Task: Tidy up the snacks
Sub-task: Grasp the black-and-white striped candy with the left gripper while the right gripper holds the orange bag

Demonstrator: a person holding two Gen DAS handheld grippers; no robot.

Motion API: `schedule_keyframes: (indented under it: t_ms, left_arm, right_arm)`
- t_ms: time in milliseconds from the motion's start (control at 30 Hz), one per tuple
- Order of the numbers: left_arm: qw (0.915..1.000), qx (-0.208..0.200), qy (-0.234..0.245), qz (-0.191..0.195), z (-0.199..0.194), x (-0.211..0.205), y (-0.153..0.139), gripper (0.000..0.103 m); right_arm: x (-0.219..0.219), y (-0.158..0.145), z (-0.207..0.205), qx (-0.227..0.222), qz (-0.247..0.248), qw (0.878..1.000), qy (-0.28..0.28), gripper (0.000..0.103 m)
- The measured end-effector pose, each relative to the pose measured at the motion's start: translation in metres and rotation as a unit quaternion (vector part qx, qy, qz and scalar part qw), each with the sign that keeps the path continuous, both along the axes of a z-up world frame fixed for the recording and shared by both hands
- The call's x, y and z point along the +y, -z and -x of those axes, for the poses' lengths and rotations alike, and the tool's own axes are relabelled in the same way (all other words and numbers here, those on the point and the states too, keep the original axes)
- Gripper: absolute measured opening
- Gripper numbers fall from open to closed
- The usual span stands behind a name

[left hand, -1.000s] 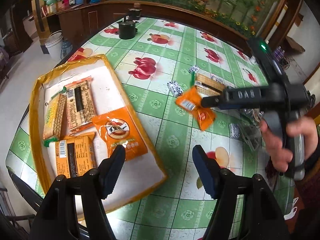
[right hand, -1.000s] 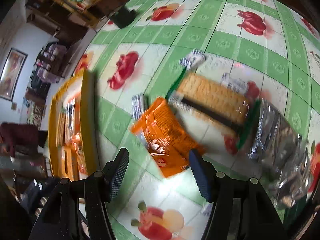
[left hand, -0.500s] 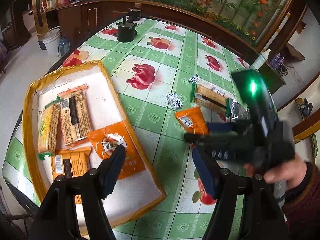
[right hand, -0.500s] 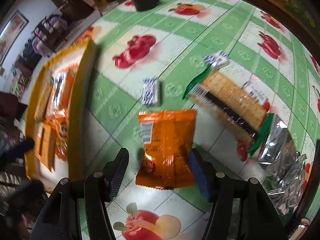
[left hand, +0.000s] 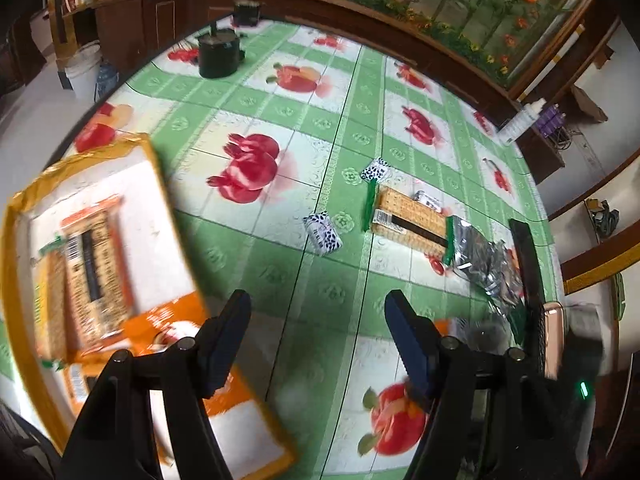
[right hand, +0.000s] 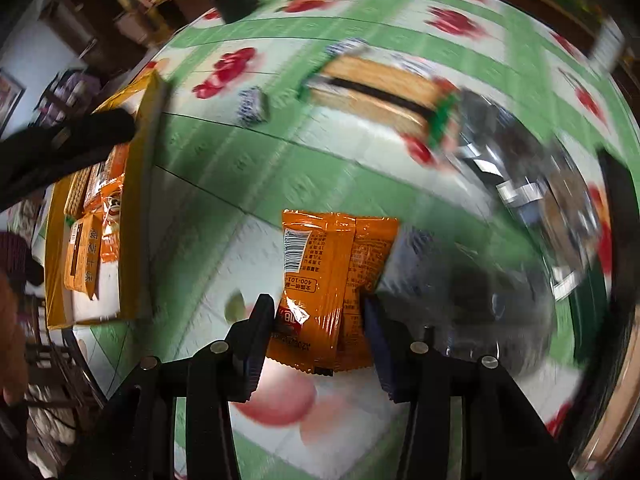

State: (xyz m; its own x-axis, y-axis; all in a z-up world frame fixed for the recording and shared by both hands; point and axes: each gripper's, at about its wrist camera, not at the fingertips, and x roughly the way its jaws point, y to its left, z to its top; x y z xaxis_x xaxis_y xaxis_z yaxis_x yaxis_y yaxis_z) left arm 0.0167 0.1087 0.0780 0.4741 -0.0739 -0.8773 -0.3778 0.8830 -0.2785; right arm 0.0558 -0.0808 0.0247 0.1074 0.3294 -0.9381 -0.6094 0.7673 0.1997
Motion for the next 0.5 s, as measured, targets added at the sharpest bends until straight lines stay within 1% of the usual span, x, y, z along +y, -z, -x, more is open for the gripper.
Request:
schedule_keyframes:
  t_ms: [67, 133, 167, 200, 300, 433, 467, 500]
  left_arm:
    - [0.9998, 0.013, -0.006, 0.015, -0.014, 0.003, 0.009, 0.068]
    - [0.9990, 0.027, -0.016, 0.031, -0.027, 0.007, 0.019, 0.061]
    - [0.9980, 0.038, -0.022, 0.046, -0.036, 0.012, 0.027, 0.059]
    - [0.9975, 0.042, -0.027, 0.050, -0.041, 0.014, 0.031, 0.057]
    - [0.9958, 0.059, -0.033, 0.062, -0.058, 0.018, 0.044, 0.056]
    - [0.9951, 0.074, -0.036, 0.056, -0.076, 0.017, 0.055, 0.055]
    - [0.9959, 0.070, -0.037, 0.044, -0.080, 0.015, 0.054, 0.055]
    - [0.9960, 0.072, -0.033, 0.041, -0.083, 0.015, 0.054, 0.051]
  right_arm:
    - [-0.013, 0.000, 0.002, 0.010, -0.006, 1.000, 0.020, 0.050]
    - [-0.023, 0.001, 0.005, 0.012, -0.007, 1.000, 0.028, 0.050]
    - [-0.027, 0.000, 0.006, 0.011, -0.005, 1.000, 0.029, 0.050]
    - [-0.028, 0.000, 0.008, 0.010, -0.004, 1.000, 0.029, 0.050]
    - [-0.039, 0.000, 0.011, 0.016, -0.010, 0.999, 0.042, 0.050]
    - [-0.049, 0.000, 0.011, 0.018, -0.015, 0.999, 0.048, 0.050]
    - [-0.051, -0.001, 0.011, 0.018, -0.016, 0.999, 0.048, 0.050]
    - [-0.052, -0.001, 0.012, 0.018, -0.016, 0.999, 0.049, 0.050]
